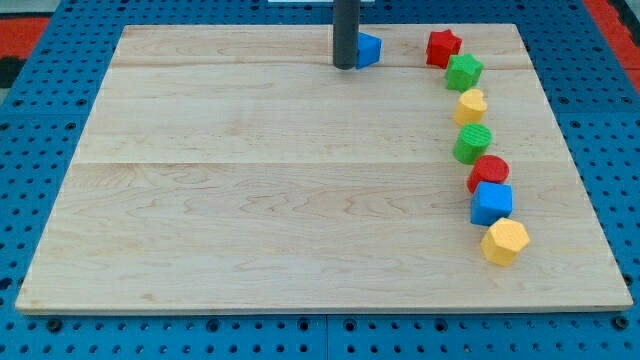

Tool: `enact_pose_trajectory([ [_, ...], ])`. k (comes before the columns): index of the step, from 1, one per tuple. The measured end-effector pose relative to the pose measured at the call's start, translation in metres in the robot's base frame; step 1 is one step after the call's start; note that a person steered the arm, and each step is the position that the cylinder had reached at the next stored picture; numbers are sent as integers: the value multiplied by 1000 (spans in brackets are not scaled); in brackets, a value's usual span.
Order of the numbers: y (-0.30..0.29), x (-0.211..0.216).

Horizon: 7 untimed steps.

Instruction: Move the blue triangle above the red star

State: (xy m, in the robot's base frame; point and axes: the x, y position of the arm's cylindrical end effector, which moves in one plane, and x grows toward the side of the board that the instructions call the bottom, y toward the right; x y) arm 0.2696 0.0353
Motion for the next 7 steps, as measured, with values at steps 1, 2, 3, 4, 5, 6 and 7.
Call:
enact_pose_trajectory([
  [1,38,-32],
  [2,53,-53],
  [3,43,-50],
  [4,35,-70],
  [5,34,-78],
  [6,66,-77],
  [7,101,-76],
])
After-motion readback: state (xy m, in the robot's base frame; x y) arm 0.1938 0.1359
